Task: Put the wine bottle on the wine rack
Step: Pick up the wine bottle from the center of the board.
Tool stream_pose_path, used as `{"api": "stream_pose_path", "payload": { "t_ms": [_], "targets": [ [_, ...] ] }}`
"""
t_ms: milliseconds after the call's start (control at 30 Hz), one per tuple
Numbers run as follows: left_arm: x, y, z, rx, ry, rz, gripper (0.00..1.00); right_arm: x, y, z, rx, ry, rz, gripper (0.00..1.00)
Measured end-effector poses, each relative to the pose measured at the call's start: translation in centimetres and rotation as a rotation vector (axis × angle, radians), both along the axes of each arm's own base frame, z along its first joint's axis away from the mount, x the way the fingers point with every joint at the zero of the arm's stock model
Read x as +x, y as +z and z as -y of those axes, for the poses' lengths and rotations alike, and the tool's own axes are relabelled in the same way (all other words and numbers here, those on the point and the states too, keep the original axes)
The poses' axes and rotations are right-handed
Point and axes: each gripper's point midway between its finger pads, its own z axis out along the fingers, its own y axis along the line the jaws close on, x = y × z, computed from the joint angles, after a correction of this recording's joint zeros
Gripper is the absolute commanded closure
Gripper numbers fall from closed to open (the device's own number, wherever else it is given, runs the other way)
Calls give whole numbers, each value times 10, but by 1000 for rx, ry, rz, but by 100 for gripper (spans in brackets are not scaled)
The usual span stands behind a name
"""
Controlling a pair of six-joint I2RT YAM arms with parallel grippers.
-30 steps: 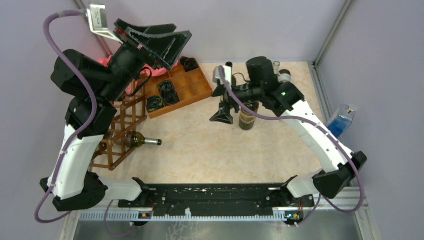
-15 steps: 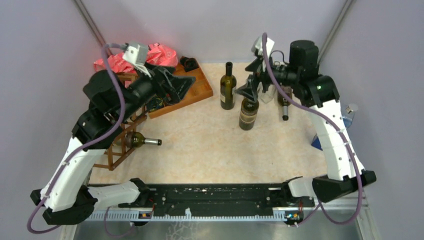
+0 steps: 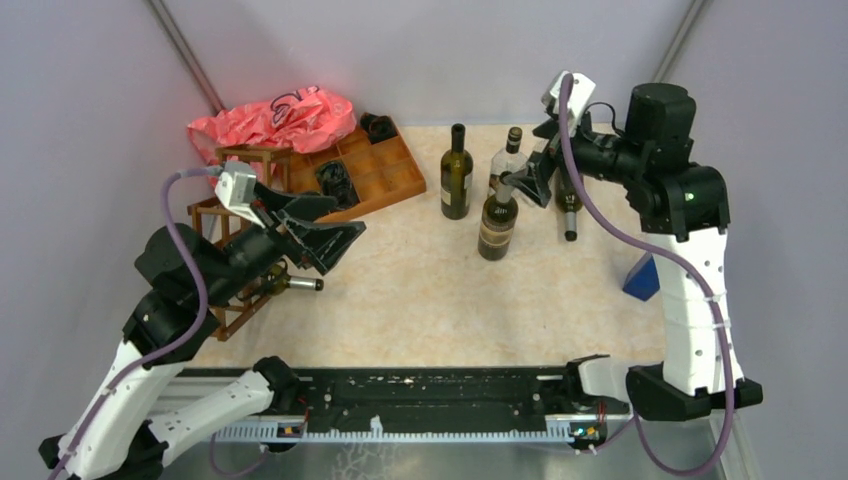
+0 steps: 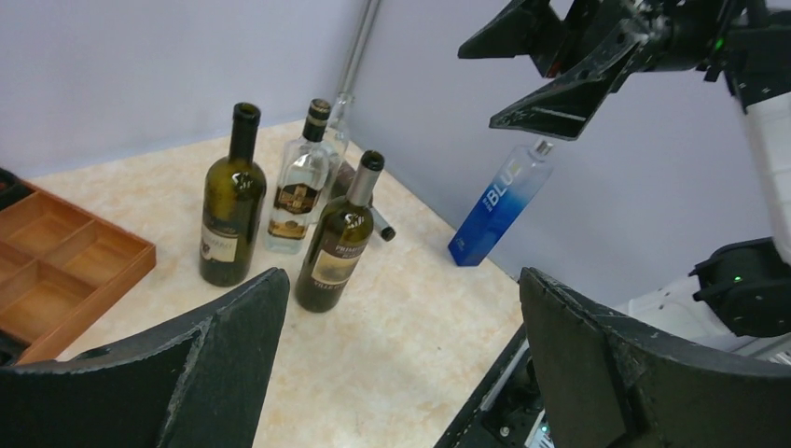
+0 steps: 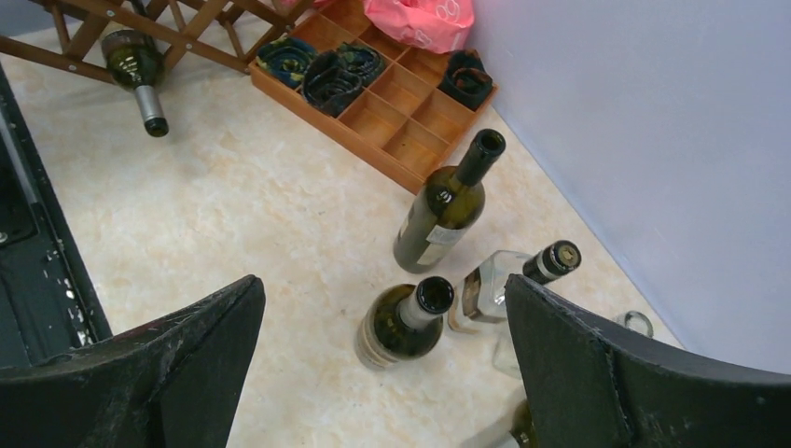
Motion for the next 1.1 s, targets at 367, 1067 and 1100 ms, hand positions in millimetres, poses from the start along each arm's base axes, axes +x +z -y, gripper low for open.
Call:
{"api": "stream_pose_path", "payload": {
  "t_ms": [367, 1067, 1100],
  "targets": [
    [0, -1, 13, -23, -51, 5, 1, 13, -25, 15, -48, -86, -59, 11],
    [10, -50, 36, 6, -111, -30, 1, 83, -153, -4, -234, -215, -354, 27],
    [10, -56, 37, 13, -113, -39, 1, 86, -159, -4, -242, -223, -369, 30]
  ]
}}
